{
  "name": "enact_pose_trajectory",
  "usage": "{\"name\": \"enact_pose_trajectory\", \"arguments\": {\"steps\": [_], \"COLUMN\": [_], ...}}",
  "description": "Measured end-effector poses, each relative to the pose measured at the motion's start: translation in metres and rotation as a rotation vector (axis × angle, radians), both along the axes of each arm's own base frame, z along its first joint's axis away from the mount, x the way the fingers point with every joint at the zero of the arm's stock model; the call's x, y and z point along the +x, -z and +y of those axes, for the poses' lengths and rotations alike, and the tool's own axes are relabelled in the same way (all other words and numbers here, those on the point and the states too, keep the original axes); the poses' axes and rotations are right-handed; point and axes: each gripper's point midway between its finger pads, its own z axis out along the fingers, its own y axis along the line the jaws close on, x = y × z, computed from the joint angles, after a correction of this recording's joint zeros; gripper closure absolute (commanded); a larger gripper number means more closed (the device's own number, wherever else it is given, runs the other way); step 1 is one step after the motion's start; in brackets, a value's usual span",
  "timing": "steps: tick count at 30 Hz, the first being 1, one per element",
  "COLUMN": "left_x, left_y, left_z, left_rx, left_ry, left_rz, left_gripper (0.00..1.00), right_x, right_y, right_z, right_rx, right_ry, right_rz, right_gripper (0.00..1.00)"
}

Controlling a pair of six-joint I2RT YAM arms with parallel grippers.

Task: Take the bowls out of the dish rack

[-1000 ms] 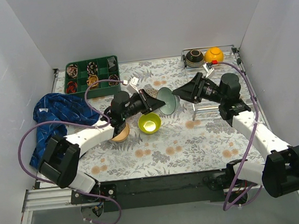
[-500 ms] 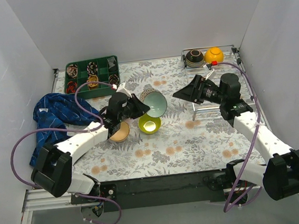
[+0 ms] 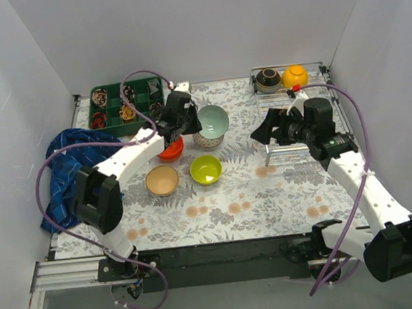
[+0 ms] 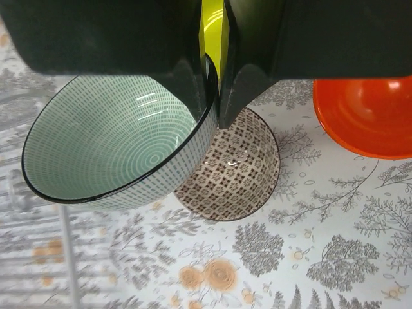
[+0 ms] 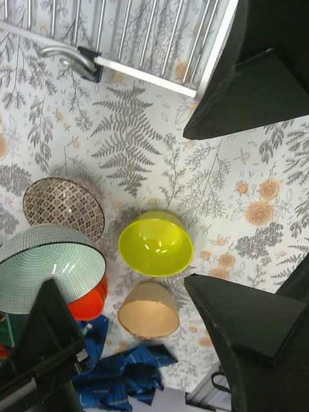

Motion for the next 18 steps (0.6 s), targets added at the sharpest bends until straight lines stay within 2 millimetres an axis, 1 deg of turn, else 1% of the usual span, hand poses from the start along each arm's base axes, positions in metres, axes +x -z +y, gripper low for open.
{"name": "enact_pose_trajectory", "arguments": {"steps": [2, 6, 10, 14, 15, 16, 18], "left_x": [0.008, 0.019, 0.026, 0.035, 0.036, 0.039, 0.04], "left_y": [0.018, 0.054, 0.078, 0.092, 0.094, 0.095, 0.1], "left_z": [-0.001, -0.004, -0.004, 0.001, 0.002, 0.004, 0.007], "left_rx": [0.057, 0.155, 0.211, 0.242, 0.245, 0.25, 0.256], "left_ry": [0.009, 0.032, 0.042, 0.034, 0.032, 0.028, 0.024], "left_rz": [0.04, 0.131, 0.192, 0.238, 0.243, 0.25, 0.266], "left_gripper": [1.0, 1.0, 1.0, 1.0, 0.98, 0.89, 0.8], "right_x": [-0.002, -0.004, -0.005, -0.005, -0.005, -0.005, -0.005], "right_y": [0.005, 0.01, 0.013, 0.015, 0.016, 0.016, 0.017], "right_z": [-0.005, -0.013, -0.018, -0.02, -0.021, -0.022, -0.023], "right_rx": [-0.035, -0.083, -0.116, -0.134, -0.14, -0.146, -0.154], "right_ry": [0.011, 0.024, 0.032, 0.036, 0.038, 0.039, 0.039], "right_rz": [0.006, 0.0, 0.001, -0.002, -0.002, -0.003, -0.007], "right_gripper": [0.07, 0.07, 0.07, 0.07, 0.07, 0.07, 0.07]}}
